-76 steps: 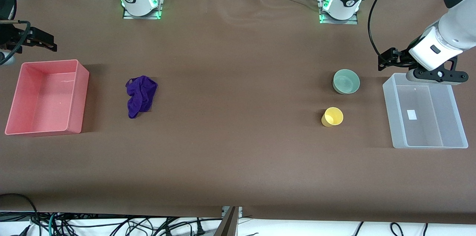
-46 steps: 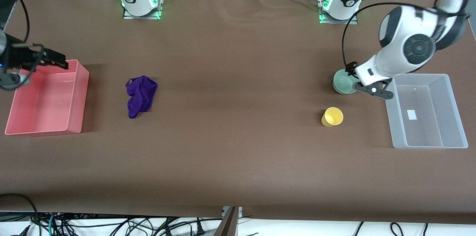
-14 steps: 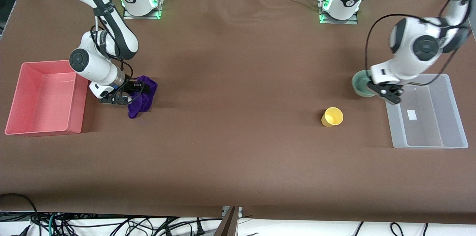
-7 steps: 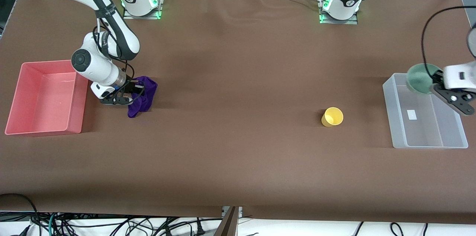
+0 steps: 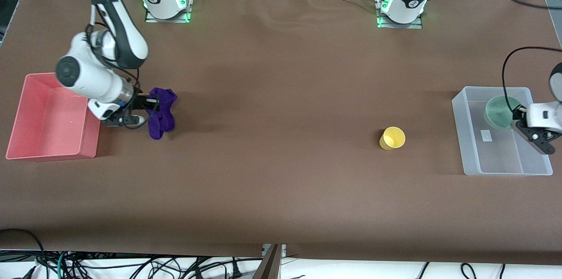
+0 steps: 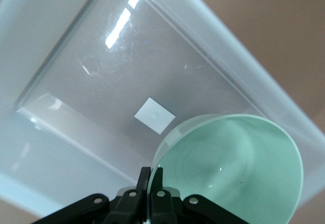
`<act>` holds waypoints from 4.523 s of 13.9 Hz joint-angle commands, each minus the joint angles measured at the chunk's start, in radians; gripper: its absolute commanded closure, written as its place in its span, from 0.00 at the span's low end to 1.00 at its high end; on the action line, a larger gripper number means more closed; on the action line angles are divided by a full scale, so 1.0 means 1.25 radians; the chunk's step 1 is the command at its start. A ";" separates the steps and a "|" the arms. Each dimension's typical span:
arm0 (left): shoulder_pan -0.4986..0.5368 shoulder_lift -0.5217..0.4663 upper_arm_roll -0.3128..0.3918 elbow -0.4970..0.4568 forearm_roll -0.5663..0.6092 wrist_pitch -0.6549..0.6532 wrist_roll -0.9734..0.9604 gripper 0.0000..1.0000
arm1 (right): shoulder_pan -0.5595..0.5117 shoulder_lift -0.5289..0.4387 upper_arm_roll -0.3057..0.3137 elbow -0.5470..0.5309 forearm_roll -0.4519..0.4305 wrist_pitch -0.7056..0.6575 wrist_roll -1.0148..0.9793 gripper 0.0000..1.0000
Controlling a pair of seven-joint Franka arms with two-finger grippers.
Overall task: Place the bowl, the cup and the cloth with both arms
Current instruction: 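Lower the bowl into the clear bin while the right gripper carries the cloth, then reach the left gripper to the yellow cup while the right gripper releases the cloth, then lift the yellow cup with the left gripper over the green bowl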
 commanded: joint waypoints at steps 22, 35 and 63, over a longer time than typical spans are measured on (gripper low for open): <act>-0.032 -0.038 -0.276 0.086 -0.026 -0.160 -0.516 0.00 | -0.105 0.129 -0.333 0.132 -0.176 -0.073 -0.526 1.00; -0.150 0.097 -0.272 0.040 -0.010 0.006 -0.799 0.00 | -0.108 0.271 -0.333 0.130 -0.094 0.091 -0.523 0.17; -0.024 0.012 -0.260 0.218 0.062 -0.400 -0.474 1.00 | -0.057 -0.056 -0.040 0.372 -0.096 -0.446 -0.052 0.01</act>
